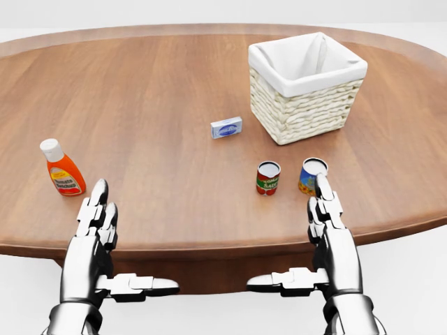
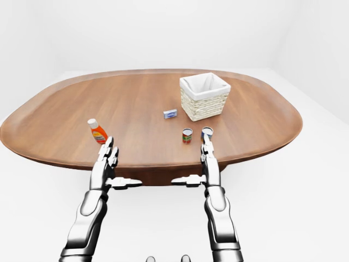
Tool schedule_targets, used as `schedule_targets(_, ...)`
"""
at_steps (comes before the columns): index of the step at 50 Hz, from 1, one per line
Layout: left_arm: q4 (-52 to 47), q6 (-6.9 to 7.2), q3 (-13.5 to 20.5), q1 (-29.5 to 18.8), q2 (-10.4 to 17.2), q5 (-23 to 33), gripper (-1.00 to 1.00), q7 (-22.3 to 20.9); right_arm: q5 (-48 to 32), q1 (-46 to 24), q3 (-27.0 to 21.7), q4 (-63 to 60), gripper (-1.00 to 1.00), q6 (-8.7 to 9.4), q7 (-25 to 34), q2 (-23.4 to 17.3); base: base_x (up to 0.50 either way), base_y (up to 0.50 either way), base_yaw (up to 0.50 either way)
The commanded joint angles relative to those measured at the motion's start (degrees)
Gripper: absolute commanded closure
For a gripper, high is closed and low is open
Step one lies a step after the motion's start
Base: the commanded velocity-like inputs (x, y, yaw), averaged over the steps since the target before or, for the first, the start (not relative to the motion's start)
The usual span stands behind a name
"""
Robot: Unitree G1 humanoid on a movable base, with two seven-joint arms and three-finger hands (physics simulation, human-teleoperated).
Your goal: Pick up the tomato sauce, and put it in the basket.
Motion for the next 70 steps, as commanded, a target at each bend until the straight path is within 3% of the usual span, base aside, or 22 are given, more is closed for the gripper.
schedule_targets(1,-0.53,0.47,1.25,0.23,0.64,-0.83,-1.0,-1.48,0.68,0.28,-1.37,-0.89,-1.0,0.41,1.12,-0.63,0.0,0.0,0.0)
schedule_targets(3,-1.36,1.45,1.39,0.32,0.65,-1.58,-1.0,-1.99,0.68,0.32,-1.38,-0.89,-1.0,0.35,1.13,-0.64,0.0,0.0,0.0)
schedule_targets(9,-1.07,1.17,1.45,0.19,0.66,-1.41,-1.0,-1.88,0.79,0.18,-1.41,-0.47,-1.0,0.11,1.19,-0.63,0.0,0.0,0.0)
schedule_targets(13,-2.71,2.32,1.92,0.23,0.92,-1.94,-1.0,-2.12,1.15,0.7,-1.81,-2.83,-1.0,1.18,1.16,-0.78,0.0,0.0,0.0)
schedule_targets(17,-4.45,4.25,4.02,-0.79,1.73,-3.37,-1.0,-1.98,2.57,1.18,-3.66,-5.23,-1.0,1.63,1.08,-1.26,0.0,0.0,0.0)
schedule_targets(23,-5.23,5.07,7.18,-2.44,3.01,-5.72,-1.0,-1.49,4.92,1.91,-6.65,-9.26,-1.0,2.91,0.27,-1.73,0.0,0.0,0.0)
schedule_targets(25,-5.24,5.07,7.19,-2.46,3.06,-5.8,-1.0,-1.46,4.93,1.91,-6.65,-9.26,-1.0,2.91,0.27,-1.73,0.0,0.0,0.0)
schedule_targets(27,-4.16,5.07,9.94,-4.24,4.35,-8.38,-1.0,-0.88,7.99,4.2,-8.45,-16.12,-1.0,2.92,-0.35,-1.05,0.0,0.0,0.0)
schedule_targets(28,-4.57,5.07,10.38,-4.47,4.68,-8.42,-1.0,-0.16,8.11,4.71,-8.98,-16.23,-1.0,1.67,-0.61,-0.91,0.0,0.0,0.0)
schedule_targets(35,-4.76,5.07,15.22,-7.11,6.8,-12.87,-1.0,6.57,14.53,4.42,-19.41,-18.57,-1.0,3.41,-1.56,-3.68,0.0,0.0,0.0)
schedule_targets(37,-3.9,5.07,17.69,-8.2,7.73,-15.27,-1.0,9.88,17.61,4.9,-23.78,-21.51,-1.0,4.91,-2.34,-4.65,0.0,0.0,0.0)
schedule_targets(44,-5.91,5.07,21.15,-8.5,10.65,-19.89,-1.0,16.69,21.54,4.85,-30.4,-25.86,-1.0,4.91,-2.83,-5.86,0.0,0.0,0.0)
schedule_targets(52,-6.37,5.07,21.97,-8.43,11.76,-20.79,-1.0,18.19,22.68,4.59,-31.91,-25.38,-1.0,4.91,-2.64,-6.34,0.0,0.0,0.0)
schedule_targets(70,-4.99,5.07,21.02,-8.3,11.35,-19.85,-1.0,18.19,22.95,4.61,-31.26,-23.65,-1.0,4.91,-1.89,-6.26,0.0,-0.18,0.0)
